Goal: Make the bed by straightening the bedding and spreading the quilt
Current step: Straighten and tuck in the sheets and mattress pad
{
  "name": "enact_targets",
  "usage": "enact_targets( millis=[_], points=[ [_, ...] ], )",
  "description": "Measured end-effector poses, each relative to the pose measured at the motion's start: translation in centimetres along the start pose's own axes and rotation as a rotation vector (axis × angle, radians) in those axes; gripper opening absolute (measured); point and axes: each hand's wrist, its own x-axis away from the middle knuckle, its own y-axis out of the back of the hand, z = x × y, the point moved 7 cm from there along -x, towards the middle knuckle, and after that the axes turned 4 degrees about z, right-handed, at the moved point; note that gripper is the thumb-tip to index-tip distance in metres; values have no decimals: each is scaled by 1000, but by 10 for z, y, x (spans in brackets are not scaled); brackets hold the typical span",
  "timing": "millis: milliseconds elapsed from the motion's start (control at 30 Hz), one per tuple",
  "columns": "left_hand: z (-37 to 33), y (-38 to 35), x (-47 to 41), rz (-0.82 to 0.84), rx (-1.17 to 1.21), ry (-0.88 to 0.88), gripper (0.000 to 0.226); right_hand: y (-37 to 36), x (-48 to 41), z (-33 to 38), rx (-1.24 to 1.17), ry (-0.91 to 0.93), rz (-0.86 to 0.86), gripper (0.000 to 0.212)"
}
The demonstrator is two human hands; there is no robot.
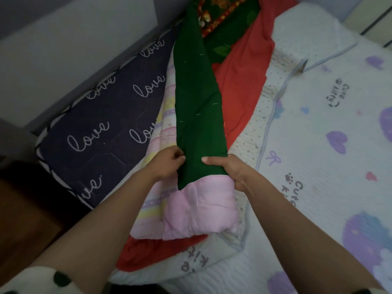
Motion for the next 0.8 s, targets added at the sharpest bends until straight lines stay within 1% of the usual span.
enact_targets(
  millis=[67, 100, 200, 300, 333, 400, 433, 500, 533, 600, 633, 667, 700, 733, 767, 800],
  points=[
    [8, 21, 21, -15, 199, 57, 14, -28, 4, 12, 20, 42, -40, 54],
    [11, 25, 29, -4, 247, 66, 12, -37, 6, 16, 15, 64, -68, 54],
    [27, 49, 51, -11, 370, 90, 8, -80, 12, 34, -16, 143, -111, 40],
    [56, 84, 77, -105, 560, 70, 17, -138, 12, 49, -25, 207, -108, 28],
    [62, 91, 84, -123, 651, 59, 18, -150, 9, 52, -33, 224, -115, 26],
    [81, 110, 99, -170, 831, 64, 20, -184, 2, 57, -20, 240, -118, 29],
    [90, 119, 105, -190, 878, 67, 20, -199, -2, 58, -18, 237, -124, 32],
    [106, 132, 118, -205, 907, 66, 20, -224, -9, 61, -15, 234, -130, 29],
    [111, 137, 121, -192, 915, 66, 20, -235, -14, 63, -16, 235, -135, 27],
    [130, 149, 136, -136, 918, 122, 22, -266, -25, 65, -5, 236, -133, 28],
    [135, 153, 141, -185, 935, 225, 22, -280, -31, 67, 6, 234, -132, 33],
    [150, 151, 145, -249, 1111, 361, 20, -297, -40, 67, 16, 221, -130, 38],
    [168, 160, 145, -363, 1241, 456, 16, -310, -47, 67, 19, 206, -133, 43],
    [185, 184, 156, -723, 1277, 746, 13, -327, -56, 68, 18, 199, -136, 47],
    [196, 191, 176, -952, 1161, 1118, 12, -339, -64, 68, 10, 194, -144, 50],
    [199, 196, 185, -994, 1162, 1235, 12, -354, -73, 68, 17, 189, -151, 52]
  ],
)
